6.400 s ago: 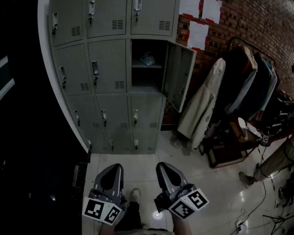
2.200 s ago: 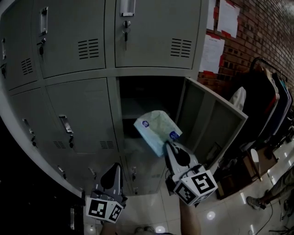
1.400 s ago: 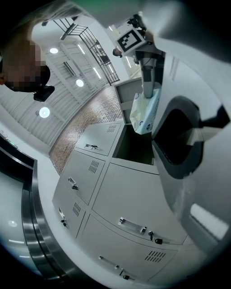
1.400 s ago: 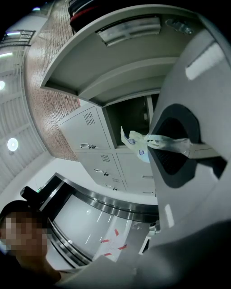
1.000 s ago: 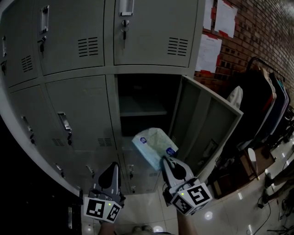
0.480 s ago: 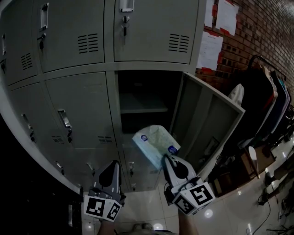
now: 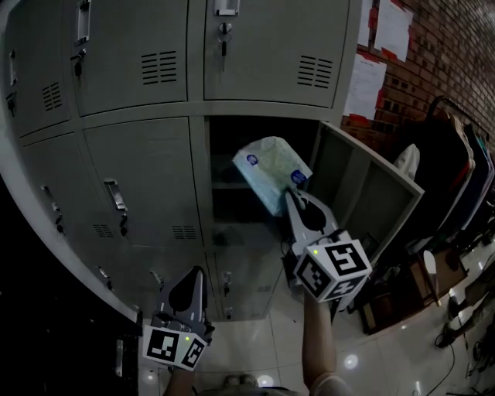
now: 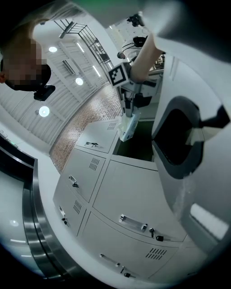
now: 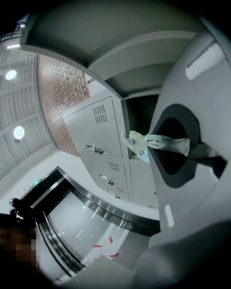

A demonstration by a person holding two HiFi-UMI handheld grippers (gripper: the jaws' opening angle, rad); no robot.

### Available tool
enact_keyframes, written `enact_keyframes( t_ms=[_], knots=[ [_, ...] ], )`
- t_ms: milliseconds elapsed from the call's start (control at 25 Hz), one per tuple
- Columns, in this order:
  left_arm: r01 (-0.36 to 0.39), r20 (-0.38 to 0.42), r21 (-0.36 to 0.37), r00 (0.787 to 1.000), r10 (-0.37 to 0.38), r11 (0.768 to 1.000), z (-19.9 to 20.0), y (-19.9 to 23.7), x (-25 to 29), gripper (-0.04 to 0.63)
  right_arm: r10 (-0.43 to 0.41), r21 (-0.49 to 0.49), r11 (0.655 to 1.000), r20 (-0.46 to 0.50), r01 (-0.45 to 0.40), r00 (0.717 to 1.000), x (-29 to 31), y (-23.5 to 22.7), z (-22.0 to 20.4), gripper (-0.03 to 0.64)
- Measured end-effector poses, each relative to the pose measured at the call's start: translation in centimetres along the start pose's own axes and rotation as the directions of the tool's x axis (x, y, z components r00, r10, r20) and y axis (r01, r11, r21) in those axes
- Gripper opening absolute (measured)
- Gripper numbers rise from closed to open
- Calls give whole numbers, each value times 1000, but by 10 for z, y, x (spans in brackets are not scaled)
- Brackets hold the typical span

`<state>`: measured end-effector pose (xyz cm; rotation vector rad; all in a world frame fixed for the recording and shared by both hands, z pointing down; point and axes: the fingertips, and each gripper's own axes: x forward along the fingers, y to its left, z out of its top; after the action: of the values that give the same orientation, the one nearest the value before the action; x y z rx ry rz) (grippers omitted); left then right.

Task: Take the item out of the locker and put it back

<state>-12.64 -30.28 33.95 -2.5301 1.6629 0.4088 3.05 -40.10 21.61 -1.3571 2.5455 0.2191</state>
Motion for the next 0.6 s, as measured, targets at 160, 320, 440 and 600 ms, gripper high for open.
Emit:
enact_keyframes(
  t_ms=[160,320,440,600],
  knots=[
    [-25,0,9,1000,25,1000,-2,9,1,5,-22,-38,999,-62,19,998,51,-23,-10,12],
    [-35,-1,13,999,35,999,-2,15,8,5,-44,-88,996,-136,32,990,95,-41,-28,12],
    [-44,-3,12,999,44,999,-4,19,12,4,-52,-97,995,-183,34,982,121,-53,-45,12],
    [-49,-10,8,999,50,999,-8,21,17,5,-64,-107,993,-230,40,971,142,-64,-67,12]
  ],
)
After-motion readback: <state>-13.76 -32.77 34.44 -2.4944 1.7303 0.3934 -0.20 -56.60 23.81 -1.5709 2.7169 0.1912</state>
